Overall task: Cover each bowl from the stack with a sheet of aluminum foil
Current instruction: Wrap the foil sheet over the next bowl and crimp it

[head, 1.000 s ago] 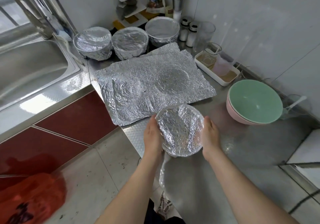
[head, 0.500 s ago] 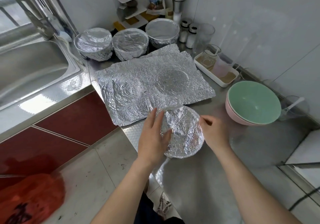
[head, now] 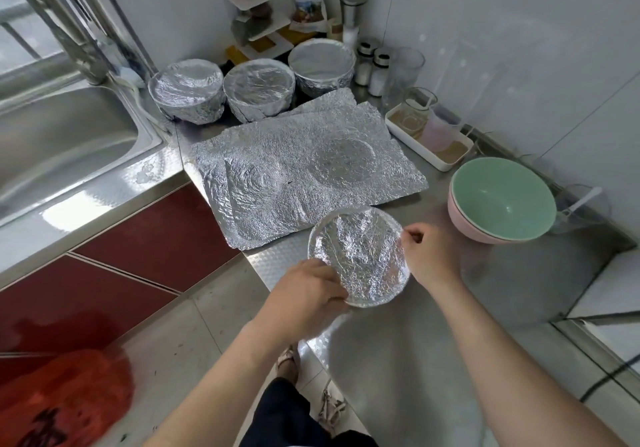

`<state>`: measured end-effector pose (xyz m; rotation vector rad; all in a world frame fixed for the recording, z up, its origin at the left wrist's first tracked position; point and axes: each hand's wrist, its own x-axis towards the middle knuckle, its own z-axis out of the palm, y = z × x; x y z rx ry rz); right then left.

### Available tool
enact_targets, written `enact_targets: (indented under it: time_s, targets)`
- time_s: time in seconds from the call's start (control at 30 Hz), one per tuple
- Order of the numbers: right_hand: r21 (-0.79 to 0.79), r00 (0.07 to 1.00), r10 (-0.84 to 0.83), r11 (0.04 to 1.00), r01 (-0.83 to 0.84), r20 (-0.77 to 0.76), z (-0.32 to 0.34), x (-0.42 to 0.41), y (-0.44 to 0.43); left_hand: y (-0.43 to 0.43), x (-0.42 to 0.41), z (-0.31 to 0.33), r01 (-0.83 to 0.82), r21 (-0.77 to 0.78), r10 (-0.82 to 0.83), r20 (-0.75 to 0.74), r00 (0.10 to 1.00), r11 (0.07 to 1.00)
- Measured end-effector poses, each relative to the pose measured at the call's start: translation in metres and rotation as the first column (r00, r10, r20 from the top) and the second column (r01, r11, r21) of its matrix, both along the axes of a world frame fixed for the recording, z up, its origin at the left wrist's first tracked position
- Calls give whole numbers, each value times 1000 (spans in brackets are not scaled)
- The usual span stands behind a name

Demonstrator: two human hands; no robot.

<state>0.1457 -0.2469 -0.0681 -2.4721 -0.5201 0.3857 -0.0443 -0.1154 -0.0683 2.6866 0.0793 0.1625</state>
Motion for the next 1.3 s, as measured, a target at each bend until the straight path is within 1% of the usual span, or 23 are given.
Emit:
enact_targets:
  time_s: [0.1, 0.17, 0.3, 0.37, 0.43, 0.47, 0.5, 0.57, 0.67, 0.73, 0.77, 0.8, 0.83, 0.9, 0.93, 0.97, 1.07, 1.1, 1.17, 1.2, 1.23, 1.27, 1.3]
  targets:
    - [-24, 1000, 13, 1000, -12, 13, 3, 0, -1, -3, -1, -4, 23, 61, -26, 52, 998, 998]
    - [-34, 1000, 24, 999, -23, 15, 4, -1, -2, -3, -1, -3, 16, 56, -21, 91, 996, 998]
    - [-66, 999, 34, 997, -35, -11, 6, -2, -9, 2, -5, 1, -22, 29, 21, 59, 998, 999]
    - [-63, 999, 30, 997, -32, -40, 6, -1, -12, 4, -9, 2, -125, -71, 129, 52, 990, 990]
    - [4, 992, 47, 999, -47, -115, 7, 1, -11, 4, -9, 6, -305, -209, 312, -2, 950, 929]
    - [47, 986, 61, 997, -54, -155, 8, 2, -8, 3, -7, 6, -370, -230, 374, -28, 927, 900]
    - [76, 981, 78, 995, -65, -176, 8, 2, -5, 2, -4, 3, -399, -190, 401, -31, 916, 897]
    - [76, 983, 112, 992, -102, -143, 6, 1, 0, -1, 1, -3, -378, -24, 377, -42, 925, 925]
    - [88, 992, 107, 991, -100, -72, 3, -4, 3, -2, 6, -7, -351, 124, 367, -142, 919, 928]
    - [87, 995, 89, 993, -85, -49, 3, -6, 1, 0, 6, -7, -335, 118, 347, -104, 932, 935]
    - [71, 996, 86, 994, -83, -39, 2, -6, 0, 2, 5, -6, -344, 67, 347, -36, 937, 936]
    - [50, 995, 89, 995, -87, -33, 3, -6, -1, 3, 5, -7, -393, -9, 394, 31, 919, 919]
    - [41, 995, 97, 995, -96, -29, 3, -5, -1, 4, 5, -5, -479, -102, 485, 52, 873, 872]
    - [52, 992, 119, 992, -117, -37, 4, -1, 1, 8, 8, -2, -637, -283, 655, -40, 755, 717]
    - [52, 991, 129, 991, -127, -39, 3, 2, 3, 10, 11, -1, -678, -335, 693, -94, 715, 654]
    - [44, 989, 142, 989, -140, -33, 3, 3, 5, 11, 14, 1, -701, -362, 709, -135, 692, 615]
    - [-28, 987, 160, 987, -160, -31, 3, 8, 7, 16, 22, 6, -715, -434, 715, -200, 670, 549]
    - [-55, 985, 167, 984, -169, -36, 4, 10, 7, 20, 25, 8, -710, -494, 702, -246, 668, 502]
    - [-111, 981, 189, 975, -192, -38, 8, 14, 5, 29, 29, 12, -663, -653, 658, -322, 680, 366]
    - [-131, 982, 186, 973, -190, -42, 8, 15, 4, 35, 31, 10, -659, -669, 667, -321, 672, 342]
    - [-144, 982, 183, 972, -187, -38, 10, 16, 3, 42, 34, 6, -686, -621, 693, -301, 655, 379]
    - [-153, 984, 173, 972, -176, -33, 9, 16, 2, 50, 39, 0, -729, -510, 709, -287, 644, 456]
    - [-167, 986, 168, 971, -169, -21, 8, 16, 2, 56, 44, -7, -755, -360, 706, -285, 648, 548]
